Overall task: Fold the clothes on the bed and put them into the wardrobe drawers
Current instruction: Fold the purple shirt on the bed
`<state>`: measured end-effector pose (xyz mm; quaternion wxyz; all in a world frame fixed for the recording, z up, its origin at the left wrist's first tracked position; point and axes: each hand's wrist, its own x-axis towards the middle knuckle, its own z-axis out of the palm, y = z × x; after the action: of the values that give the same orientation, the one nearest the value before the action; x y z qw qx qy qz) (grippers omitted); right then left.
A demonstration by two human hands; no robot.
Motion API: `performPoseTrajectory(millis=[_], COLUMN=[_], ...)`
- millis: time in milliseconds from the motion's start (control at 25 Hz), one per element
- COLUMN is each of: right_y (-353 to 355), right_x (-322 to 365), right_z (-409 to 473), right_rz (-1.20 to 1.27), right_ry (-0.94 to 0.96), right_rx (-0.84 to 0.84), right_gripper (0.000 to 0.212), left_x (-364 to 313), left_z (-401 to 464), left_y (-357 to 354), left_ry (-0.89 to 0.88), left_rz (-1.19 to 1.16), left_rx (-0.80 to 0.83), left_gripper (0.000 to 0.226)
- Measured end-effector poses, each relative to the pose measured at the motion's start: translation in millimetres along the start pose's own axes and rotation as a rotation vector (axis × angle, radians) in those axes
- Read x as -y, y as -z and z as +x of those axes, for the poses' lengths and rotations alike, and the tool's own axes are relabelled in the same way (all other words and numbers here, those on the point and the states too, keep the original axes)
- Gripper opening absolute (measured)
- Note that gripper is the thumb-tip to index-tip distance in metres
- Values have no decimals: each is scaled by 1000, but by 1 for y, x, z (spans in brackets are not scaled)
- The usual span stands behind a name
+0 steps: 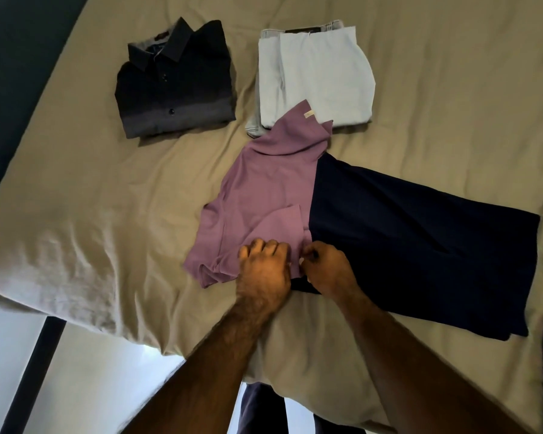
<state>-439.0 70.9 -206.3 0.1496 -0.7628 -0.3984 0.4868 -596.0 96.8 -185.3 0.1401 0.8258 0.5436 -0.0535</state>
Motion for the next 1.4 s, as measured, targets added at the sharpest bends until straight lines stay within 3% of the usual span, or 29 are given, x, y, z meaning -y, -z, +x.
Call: performPoseTrajectory(millis=[120, 200, 320, 400, 520, 640, 800, 1040, 1120, 1240, 1320, 1400], right_y=[3, 9, 15, 13, 14, 22, 19, 15, 20, 17, 3, -5], right_x=[-2, -4, -13, -26, -29, -12, -15, -23, -17, -11, -8, -16], right_z=[1, -5, -17, -26, -21, -1, 6, -23, -35, -41, -31, -18], right_rz=[-228, -287, -282, -314, -176, -8, -146, -383, -407, -373, -407, -491], right_ry=[-3, 78, 192, 179, 82, -37, -90, -244, -127, 467, 707, 687], right_rx=[132, 129, 186, 229, 56, -136, -101, -68, -193, -491, -393, -265], right_gripper=[15, 13, 7, 11, 5, 14, 17, 24, 26, 29, 38, 40], left_x=[4, 1, -12, -19, -23, -21, -23, -26, -30, -25, -12, 6], left_z=[0, -4, -2, 4, 8, 4, -31, -67, -61, -49, -42, -45], left_y=[-4, -5, 2, 2, 0, -4, -19, -30, -22, -15, -17, -27], left_ry=[13, 17, 214, 301, 330, 252, 70, 35, 30, 47, 89, 166], left_rz=[21, -53, -280, -257, -261, -303, -247, -50, -104, -102, -76, -80], left_rx=[81, 40, 66, 107, 165, 97, -59, 219, 155, -163, -326, -390], left_gripper=[27, 32, 46, 38, 26, 20, 15, 20, 23, 26, 24, 30])
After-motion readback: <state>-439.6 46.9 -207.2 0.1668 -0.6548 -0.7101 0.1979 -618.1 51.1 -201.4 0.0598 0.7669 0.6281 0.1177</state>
